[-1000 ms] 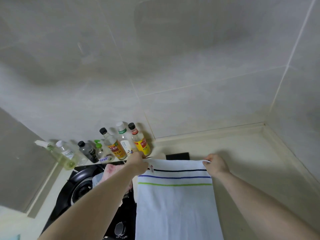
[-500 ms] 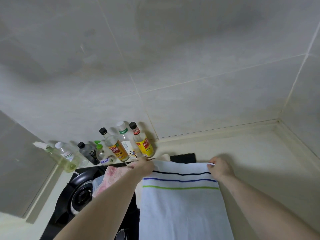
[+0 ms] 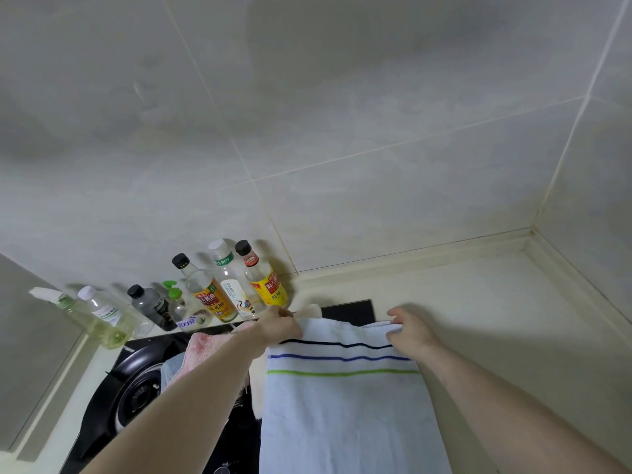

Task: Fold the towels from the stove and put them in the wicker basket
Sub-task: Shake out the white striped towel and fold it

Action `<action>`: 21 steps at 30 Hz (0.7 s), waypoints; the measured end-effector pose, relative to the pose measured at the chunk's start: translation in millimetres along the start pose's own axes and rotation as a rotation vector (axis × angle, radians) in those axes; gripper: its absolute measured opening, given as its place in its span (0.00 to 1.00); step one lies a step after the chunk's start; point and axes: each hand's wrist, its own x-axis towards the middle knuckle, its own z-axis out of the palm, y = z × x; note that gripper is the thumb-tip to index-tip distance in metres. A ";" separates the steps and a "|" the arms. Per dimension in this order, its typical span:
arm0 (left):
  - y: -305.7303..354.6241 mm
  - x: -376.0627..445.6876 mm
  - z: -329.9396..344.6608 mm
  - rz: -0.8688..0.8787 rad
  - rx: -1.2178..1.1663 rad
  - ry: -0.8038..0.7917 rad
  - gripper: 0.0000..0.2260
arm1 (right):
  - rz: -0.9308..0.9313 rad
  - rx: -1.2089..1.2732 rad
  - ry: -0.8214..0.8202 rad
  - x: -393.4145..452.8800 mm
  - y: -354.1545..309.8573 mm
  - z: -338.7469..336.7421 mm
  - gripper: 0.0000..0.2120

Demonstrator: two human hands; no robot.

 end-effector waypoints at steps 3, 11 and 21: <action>6.9 5.5 -4.8 0.084 0.388 -0.075 0.28 | -0.049 -0.198 -0.088 0.5 -0.7 -3.9 0.30; 32.5 6.1 -4.3 0.308 0.802 -0.035 0.14 | -0.192 -0.586 0.012 2.8 -5.9 -2.4 0.11; 8.1 -54.8 -19.4 0.598 0.788 0.291 0.08 | -0.305 -0.378 0.148 -61.7 -30.6 -49.9 0.07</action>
